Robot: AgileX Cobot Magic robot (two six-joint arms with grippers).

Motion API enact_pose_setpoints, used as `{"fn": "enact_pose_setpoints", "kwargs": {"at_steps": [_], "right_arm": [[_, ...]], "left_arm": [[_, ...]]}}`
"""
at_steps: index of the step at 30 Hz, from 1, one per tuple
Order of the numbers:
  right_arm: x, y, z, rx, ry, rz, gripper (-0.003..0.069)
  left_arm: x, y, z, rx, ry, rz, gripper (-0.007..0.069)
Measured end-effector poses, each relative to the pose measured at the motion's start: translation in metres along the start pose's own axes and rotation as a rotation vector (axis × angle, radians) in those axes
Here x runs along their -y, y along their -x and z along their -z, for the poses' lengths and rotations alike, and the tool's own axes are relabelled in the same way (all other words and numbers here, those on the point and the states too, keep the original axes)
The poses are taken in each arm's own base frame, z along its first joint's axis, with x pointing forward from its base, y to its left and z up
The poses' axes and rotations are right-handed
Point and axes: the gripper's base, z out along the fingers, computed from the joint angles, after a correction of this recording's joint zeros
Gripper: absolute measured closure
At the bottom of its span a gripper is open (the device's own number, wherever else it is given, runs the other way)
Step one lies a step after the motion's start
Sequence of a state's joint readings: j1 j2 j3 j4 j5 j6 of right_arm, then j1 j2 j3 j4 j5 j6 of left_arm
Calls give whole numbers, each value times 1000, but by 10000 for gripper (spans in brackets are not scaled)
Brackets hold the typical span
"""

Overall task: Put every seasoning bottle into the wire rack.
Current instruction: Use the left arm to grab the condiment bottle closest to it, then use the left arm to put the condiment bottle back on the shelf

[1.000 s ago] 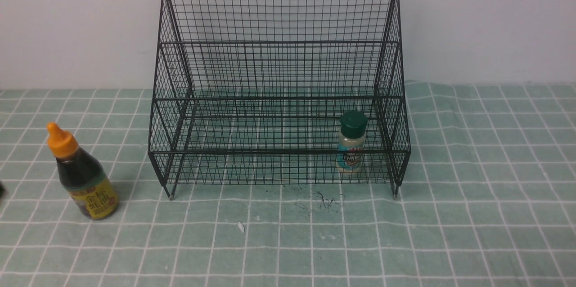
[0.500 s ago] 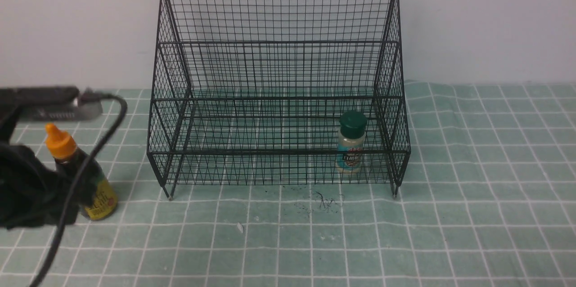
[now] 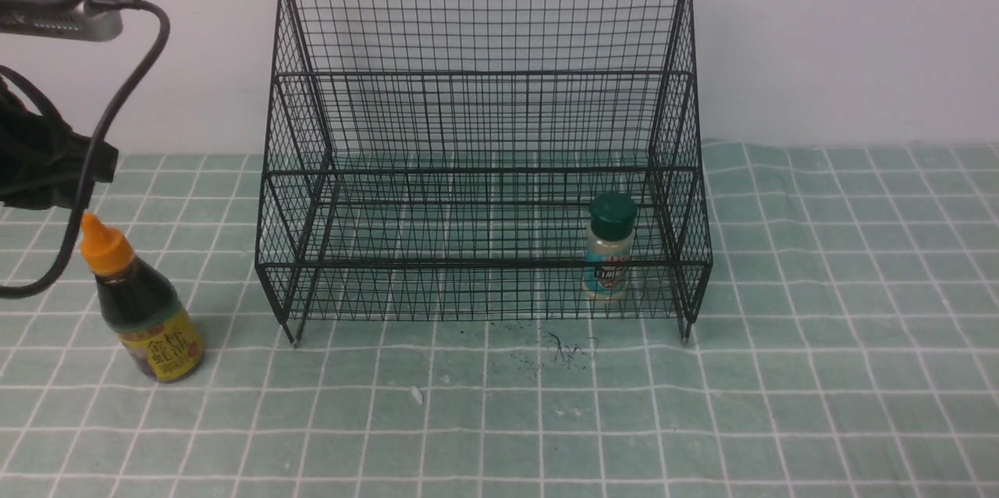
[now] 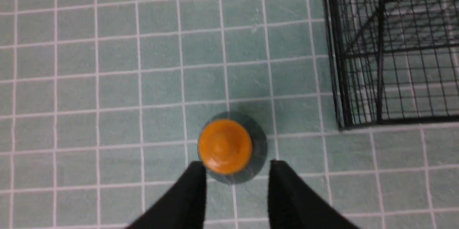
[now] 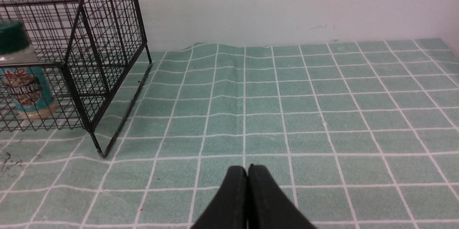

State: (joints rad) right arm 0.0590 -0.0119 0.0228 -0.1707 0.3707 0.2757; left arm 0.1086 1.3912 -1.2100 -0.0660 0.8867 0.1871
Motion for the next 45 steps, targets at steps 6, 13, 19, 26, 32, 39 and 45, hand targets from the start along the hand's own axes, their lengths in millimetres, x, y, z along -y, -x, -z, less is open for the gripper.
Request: {"fn": "enact_pose_setpoints", "kwargs": {"at_steps": [6, 13, 19, 26, 32, 39, 45], "right_arm": [[0, 0, 0, 0, 0, 0, 672], [0, 0, 0, 0, 0, 0, 672], [0, 0, 0, 0, 0, 1, 672], [0, 0, 0, 0, 0, 1, 672], [0, 0, 0, 0, 0, 2, 672], [0, 0, 0, 0, 0, 1, 672], [0, 0, 0, 0, 0, 1, 672]], "left_arm": [[-7, 3, -36, -57, 44, 18, 38], [-9, -1, -71, -146, 48, 93, 33], [-9, -4, -87, -190, 41, 102, 170], [-8, -5, -84, -221, 31, 116, 337], [-7, 17, -43, -179, 31, 108, 337], [26, 76, 52, 124, -11, 11, 337], [72, 107, 75, 231, -121, -81, 337]]}}
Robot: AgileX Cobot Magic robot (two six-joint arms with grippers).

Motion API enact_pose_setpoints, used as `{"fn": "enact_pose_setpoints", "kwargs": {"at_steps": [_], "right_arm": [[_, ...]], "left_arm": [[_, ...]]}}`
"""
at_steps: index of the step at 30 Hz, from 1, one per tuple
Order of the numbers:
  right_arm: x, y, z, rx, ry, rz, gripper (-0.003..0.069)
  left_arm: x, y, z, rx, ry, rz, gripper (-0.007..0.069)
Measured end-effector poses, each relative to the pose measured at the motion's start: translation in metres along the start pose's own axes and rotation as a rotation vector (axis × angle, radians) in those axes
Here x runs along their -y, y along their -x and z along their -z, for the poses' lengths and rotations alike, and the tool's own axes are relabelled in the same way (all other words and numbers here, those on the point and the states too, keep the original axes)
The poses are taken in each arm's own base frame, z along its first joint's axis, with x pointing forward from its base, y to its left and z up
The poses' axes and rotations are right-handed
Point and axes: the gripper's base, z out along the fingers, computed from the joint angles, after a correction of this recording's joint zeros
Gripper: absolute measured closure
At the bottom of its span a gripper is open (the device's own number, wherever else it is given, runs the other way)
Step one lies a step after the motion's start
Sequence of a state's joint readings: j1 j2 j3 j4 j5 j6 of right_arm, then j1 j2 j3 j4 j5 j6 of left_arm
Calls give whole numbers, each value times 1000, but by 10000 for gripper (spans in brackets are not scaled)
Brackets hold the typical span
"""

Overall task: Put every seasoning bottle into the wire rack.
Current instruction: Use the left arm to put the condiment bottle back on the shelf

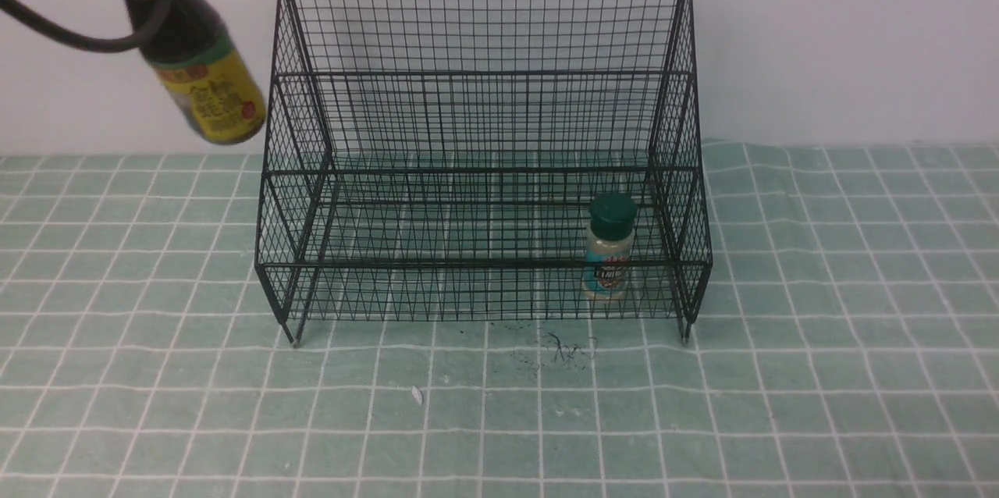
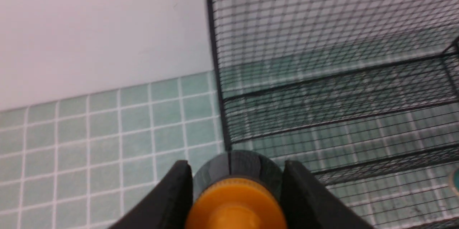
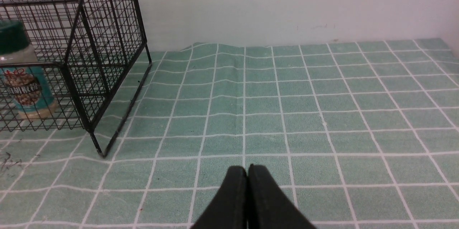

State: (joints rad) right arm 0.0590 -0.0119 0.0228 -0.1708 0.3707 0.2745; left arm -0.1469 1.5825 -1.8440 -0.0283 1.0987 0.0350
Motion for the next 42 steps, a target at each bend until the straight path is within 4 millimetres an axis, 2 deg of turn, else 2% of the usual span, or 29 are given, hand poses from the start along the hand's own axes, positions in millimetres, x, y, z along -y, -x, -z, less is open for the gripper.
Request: {"fn": "enact_pose_setpoints", "kwargs": {"at_steps": [2, 6, 7, 10, 13, 20, 27, 30, 34, 36, 40, 42], "right_arm": [[0, 0, 0, 0, 0, 0, 672], [0, 0, 0, 0, 0, 0, 672], [0, 0, 0, 0, 0, 0, 672], [0, 0, 0, 0, 0, -1, 672], [0, 0, 0, 0, 0, -1, 672], [0, 0, 0, 0, 0, -1, 672], [0, 0, 0, 0, 0, -1, 672], [0, 0, 0, 0, 0, -1, 672], [0, 0, 0, 0, 0, -1, 672], [0, 0, 0, 0, 0, -1, 672], [0, 0, 0, 0, 0, -1, 672], [0, 0, 0, 0, 0, -2, 672]], "left_arm": [[7, 4, -6, 1, -16, -11, 337], [22, 10, -47, -26, -46, -40, 337], [22, 10, -51, -32, -46, -40, 337], [25, 9, -81, -44, -51, -42, 337], [26, 6, -98, -62, -49, -43, 337], [26, -5, -132, -142, -52, -42, 337], [27, -25, -175, -279, -59, -67, 337], [28, -30, -184, -302, -62, -70, 337], [28, -29, -184, -303, -64, -71, 310], [28, -29, -183, -301, -64, -70, 230], [28, -25, -175, -285, -64, -72, 160], [28, -20, -161, -266, -64, -71, 141]]}}
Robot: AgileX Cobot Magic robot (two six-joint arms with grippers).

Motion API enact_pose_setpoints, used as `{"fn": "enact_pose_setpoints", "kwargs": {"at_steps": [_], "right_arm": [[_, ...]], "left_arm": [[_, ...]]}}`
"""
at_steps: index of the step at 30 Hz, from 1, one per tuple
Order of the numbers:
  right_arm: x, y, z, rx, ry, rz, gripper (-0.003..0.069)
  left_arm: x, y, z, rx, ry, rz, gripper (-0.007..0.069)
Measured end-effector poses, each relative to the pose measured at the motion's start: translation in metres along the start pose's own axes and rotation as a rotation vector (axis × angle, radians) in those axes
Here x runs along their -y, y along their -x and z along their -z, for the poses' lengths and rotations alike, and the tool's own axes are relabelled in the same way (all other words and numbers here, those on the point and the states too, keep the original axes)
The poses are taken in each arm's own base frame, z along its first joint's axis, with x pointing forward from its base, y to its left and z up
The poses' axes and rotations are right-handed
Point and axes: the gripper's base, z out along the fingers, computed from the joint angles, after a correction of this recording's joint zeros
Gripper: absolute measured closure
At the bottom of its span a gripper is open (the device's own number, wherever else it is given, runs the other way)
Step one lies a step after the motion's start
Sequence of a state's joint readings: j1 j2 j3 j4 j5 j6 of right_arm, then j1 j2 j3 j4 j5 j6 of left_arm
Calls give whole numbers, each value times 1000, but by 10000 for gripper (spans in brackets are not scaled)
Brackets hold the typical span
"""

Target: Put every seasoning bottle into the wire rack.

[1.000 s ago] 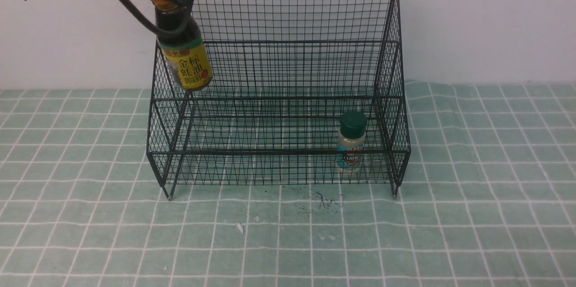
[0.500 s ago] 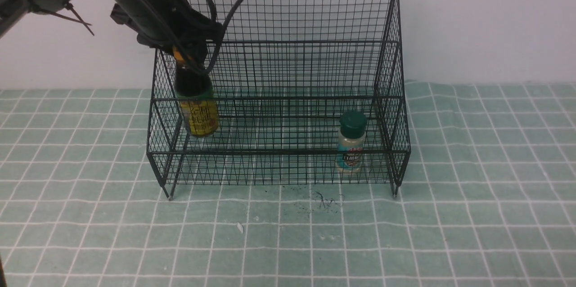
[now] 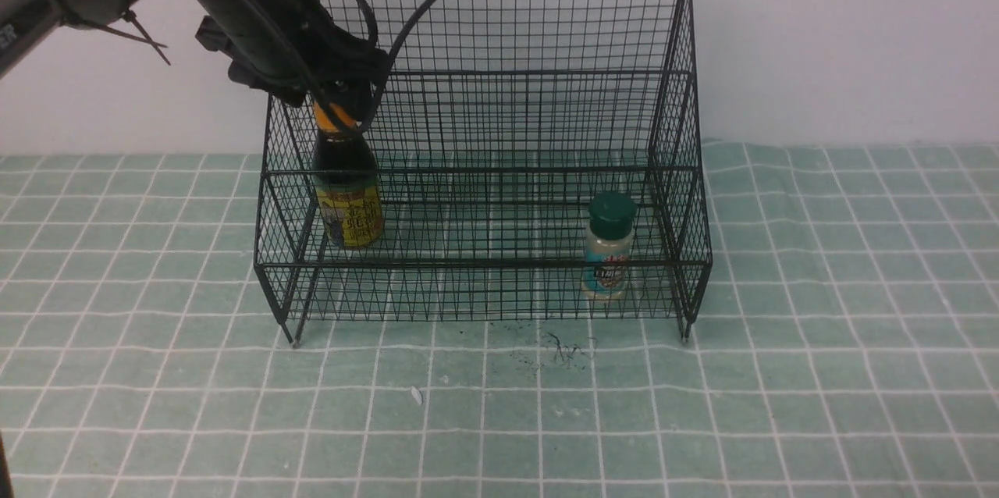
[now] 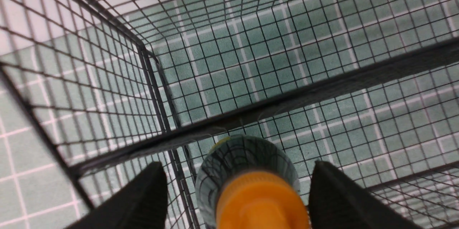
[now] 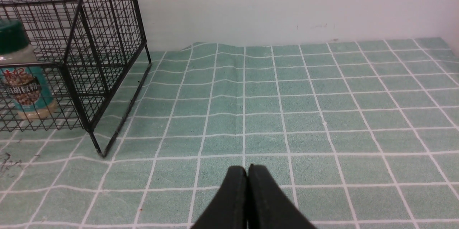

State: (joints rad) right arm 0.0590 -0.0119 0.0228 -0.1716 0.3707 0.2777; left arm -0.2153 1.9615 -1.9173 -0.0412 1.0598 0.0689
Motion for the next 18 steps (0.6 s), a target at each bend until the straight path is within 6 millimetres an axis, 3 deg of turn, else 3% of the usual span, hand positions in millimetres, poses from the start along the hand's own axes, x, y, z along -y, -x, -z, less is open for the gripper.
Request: {"fn": "enact_pose_setpoints", "kwargs": {"at_steps": [2, 5, 8, 9, 10, 13, 16, 18], "right_arm": [[0, 0, 0, 0, 0, 0, 672], [0, 0, 0, 0, 0, 0, 672], [0, 0, 0, 0, 0, 0, 672], [0, 0, 0, 0, 0, 0, 672], [0, 0, 0, 0, 0, 0, 672], [0, 0, 0, 0, 0, 0, 672], [0, 0, 0, 0, 0, 0, 672], [0, 0, 0, 0, 0, 0, 672]], "left_arm": [[1, 1, 20, 31, 1, 3, 144], [2, 1, 67, 105, 3, 20, 193], [5, -9, 124, 164, 3, 33, 336], [5, -10, 128, 169, 3, 33, 347], [7, -18, 160, 218, 4, 36, 447], [10, -38, 210, 317, 4, 46, 586], [13, -70, 249, 421, 4, 51, 625], [14, -91, 262, 484, 6, 51, 631]]}}
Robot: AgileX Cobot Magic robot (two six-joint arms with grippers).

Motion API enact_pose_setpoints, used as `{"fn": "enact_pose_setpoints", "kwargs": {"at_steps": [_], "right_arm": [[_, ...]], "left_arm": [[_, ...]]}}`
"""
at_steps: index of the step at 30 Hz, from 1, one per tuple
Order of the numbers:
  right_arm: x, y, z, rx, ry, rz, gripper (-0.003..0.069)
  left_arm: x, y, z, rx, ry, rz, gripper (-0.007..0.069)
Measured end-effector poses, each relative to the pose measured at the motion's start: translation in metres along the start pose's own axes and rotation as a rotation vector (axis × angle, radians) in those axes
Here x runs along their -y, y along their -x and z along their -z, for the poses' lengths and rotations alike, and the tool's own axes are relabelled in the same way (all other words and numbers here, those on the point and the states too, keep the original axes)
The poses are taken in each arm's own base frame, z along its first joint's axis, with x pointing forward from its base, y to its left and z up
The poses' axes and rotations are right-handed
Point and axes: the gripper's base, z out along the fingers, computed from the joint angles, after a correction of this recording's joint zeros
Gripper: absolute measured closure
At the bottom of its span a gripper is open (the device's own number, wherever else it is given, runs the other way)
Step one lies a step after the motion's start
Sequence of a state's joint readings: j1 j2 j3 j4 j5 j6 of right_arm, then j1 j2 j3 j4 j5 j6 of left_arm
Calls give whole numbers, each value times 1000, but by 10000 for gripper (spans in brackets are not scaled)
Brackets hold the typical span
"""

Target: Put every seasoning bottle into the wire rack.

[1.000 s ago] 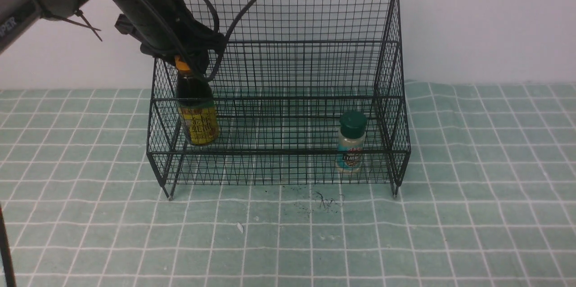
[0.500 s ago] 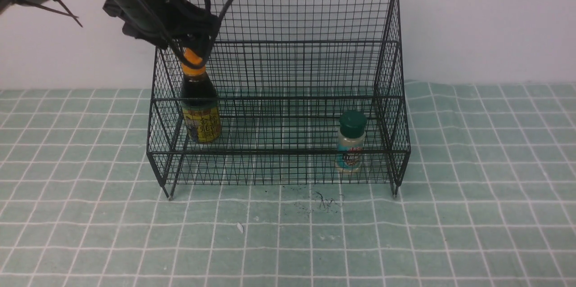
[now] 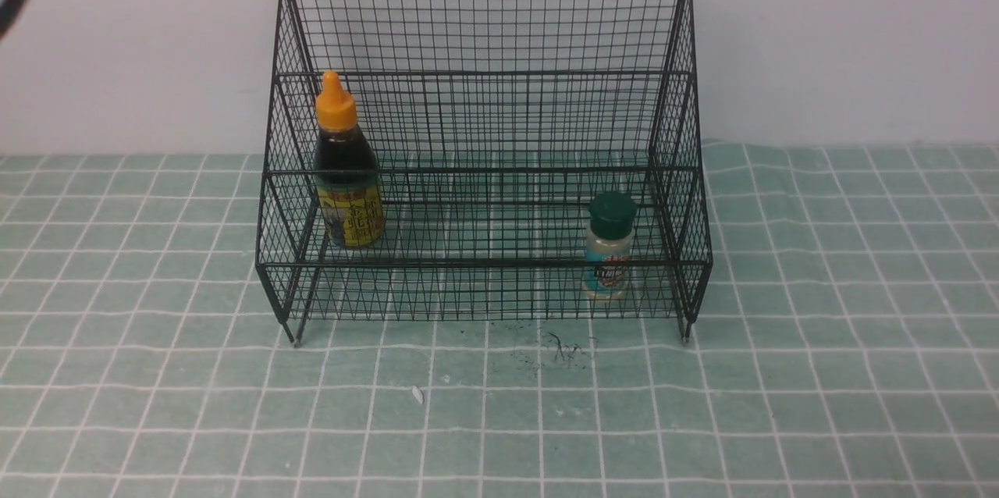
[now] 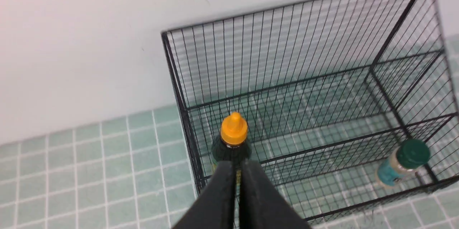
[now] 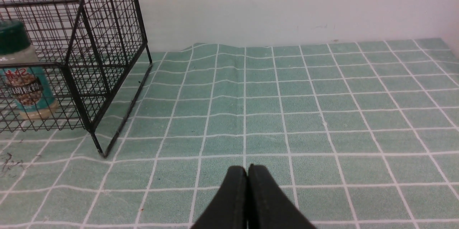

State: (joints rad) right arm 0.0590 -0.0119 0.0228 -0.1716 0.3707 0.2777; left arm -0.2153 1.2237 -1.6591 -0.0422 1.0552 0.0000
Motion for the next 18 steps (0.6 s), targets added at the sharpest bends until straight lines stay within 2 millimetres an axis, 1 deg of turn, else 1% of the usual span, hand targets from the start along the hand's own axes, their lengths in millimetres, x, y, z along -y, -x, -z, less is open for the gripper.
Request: {"fn": "enact_pose_setpoints", "kwargs": {"at_steps": [1, 2, 4, 5, 6, 7, 9, 10, 11, 12, 13, 14, 17, 18], "right_arm": [[0, 0, 0, 0, 0, 0, 672], [0, 0, 0, 0, 0, 0, 672], [0, 0, 0, 0, 0, 0, 672], [0, 0, 0, 0, 0, 0, 672], [0, 0, 0, 0, 0, 0, 672], [0, 0, 0, 0, 0, 0, 672], [0, 0, 0, 0, 0, 0, 672], [0, 0, 0, 0, 0, 0, 672], [0, 0, 0, 0, 0, 0, 672], [0, 0, 0, 0, 0, 0, 672], [0, 0, 0, 0, 0, 0, 672], [0, 0, 0, 0, 0, 0, 672], [0, 0, 0, 0, 0, 0, 672], [0, 0, 0, 0, 0, 0, 672]], "left_arm": [[0, -4, 10, 30, 0, 0, 631], [0, -21, 21, 83, -1, 1, 631], [0, -47, 41, 175, -2, 3, 631], [0, -53, 38, 178, -1, 4, 631], [-1, -76, 44, 234, 0, 5, 631], [-1, -90, 50, 279, 1, 6, 631], [-2, -116, 47, 327, 3, 8, 631], [-2, -126, 48, 353, 3, 8, 631], [-2, -128, 48, 357, 2, 14, 631], [-2, -139, 45, 364, -1, 21, 631], [-2, -156, 46, 380, -14, 44, 631], [-2, -165, 45, 379, -20, 54, 631], [-2, -186, 44, 367, -20, 55, 631], [-2, -189, 44, 365, -20, 54, 631]]}}
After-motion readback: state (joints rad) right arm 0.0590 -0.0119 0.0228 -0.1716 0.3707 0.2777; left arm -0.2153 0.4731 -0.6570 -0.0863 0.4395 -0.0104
